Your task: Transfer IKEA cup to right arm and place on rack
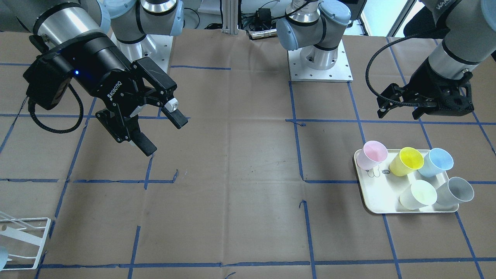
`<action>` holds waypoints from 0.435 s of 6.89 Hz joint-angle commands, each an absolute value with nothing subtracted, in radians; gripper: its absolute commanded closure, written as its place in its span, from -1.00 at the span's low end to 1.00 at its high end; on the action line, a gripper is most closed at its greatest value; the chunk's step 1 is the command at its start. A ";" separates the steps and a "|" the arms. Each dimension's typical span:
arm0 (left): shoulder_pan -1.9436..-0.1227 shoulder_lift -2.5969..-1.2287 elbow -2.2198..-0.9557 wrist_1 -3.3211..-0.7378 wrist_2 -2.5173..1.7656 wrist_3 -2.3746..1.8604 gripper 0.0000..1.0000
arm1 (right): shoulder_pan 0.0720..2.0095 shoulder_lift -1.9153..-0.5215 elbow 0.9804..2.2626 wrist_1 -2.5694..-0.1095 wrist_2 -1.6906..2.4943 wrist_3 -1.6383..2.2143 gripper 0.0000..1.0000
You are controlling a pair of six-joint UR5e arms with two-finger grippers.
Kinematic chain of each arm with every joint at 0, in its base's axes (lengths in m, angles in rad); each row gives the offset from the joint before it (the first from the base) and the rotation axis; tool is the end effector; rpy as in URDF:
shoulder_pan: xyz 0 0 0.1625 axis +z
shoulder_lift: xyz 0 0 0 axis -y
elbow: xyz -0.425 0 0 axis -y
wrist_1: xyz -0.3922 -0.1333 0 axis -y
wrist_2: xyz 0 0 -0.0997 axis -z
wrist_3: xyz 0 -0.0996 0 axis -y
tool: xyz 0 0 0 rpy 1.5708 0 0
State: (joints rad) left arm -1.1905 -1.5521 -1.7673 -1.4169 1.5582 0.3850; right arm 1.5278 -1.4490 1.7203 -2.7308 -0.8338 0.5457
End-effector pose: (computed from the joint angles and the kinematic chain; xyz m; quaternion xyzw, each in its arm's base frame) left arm 0.0515 -0.4913 0.4161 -0.0023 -0.9999 -0.0087 0.0103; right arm 0.1764 -0.5577 0.5101 0.0962 0.8510 -0.3075 0.4148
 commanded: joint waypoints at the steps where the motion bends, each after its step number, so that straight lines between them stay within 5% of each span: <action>1: -1.190 -1.604 -1.889 -1.243 1.557 0.350 -0.99 | 1.528 -1.427 1.744 -2.773 -0.871 0.589 -0.99; 3: -1.193 -1.672 -1.981 -1.125 1.554 0.306 -0.99 | 1.528 -1.433 1.785 -2.804 -0.862 0.665 -1.00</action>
